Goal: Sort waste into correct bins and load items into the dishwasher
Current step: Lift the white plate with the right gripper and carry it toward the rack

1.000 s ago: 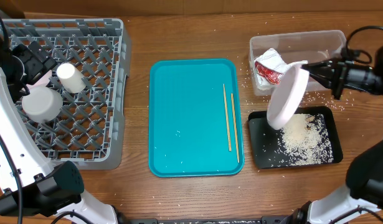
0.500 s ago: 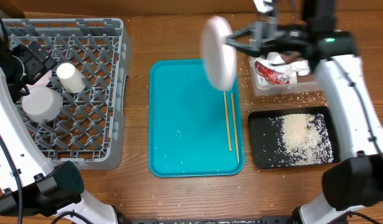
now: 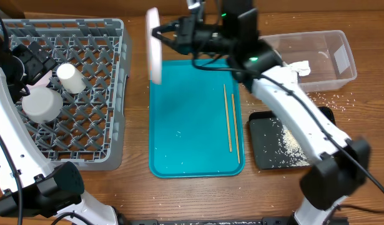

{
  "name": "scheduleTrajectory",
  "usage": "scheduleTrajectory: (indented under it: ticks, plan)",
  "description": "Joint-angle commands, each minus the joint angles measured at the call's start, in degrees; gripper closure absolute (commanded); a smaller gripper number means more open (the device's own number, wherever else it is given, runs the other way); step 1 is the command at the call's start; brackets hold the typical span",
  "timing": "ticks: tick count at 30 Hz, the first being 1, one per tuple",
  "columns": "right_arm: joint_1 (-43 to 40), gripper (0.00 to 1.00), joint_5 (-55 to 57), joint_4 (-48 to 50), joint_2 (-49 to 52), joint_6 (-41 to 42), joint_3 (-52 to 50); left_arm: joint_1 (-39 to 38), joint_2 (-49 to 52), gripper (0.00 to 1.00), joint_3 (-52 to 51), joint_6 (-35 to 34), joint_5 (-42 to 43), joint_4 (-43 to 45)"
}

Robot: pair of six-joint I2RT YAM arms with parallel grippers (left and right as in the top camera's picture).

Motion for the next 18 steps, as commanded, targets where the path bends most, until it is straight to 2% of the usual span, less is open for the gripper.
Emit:
scheduleTrajectory:
  ticks: [1, 6, 18]
  plan:
    - [1.7, 0.96, 5.6, 8.2, 5.7, 8.7, 1.0, -0.1, 0.0, 0.00, -0.2, -1.2, 0.0, -0.1]
    - [3.2, 0.96, 7.6, 22.1, 13.1, 17.2, 1.0, -0.1, 0.0, 0.00, -0.2, -1.2, 0.0, -0.1]
    - [6.8, 0.96, 13.0, 22.2, 18.6, 17.4, 1.0, -0.1, 0.0, 0.00, -0.2, -1.2, 0.0, -0.1]
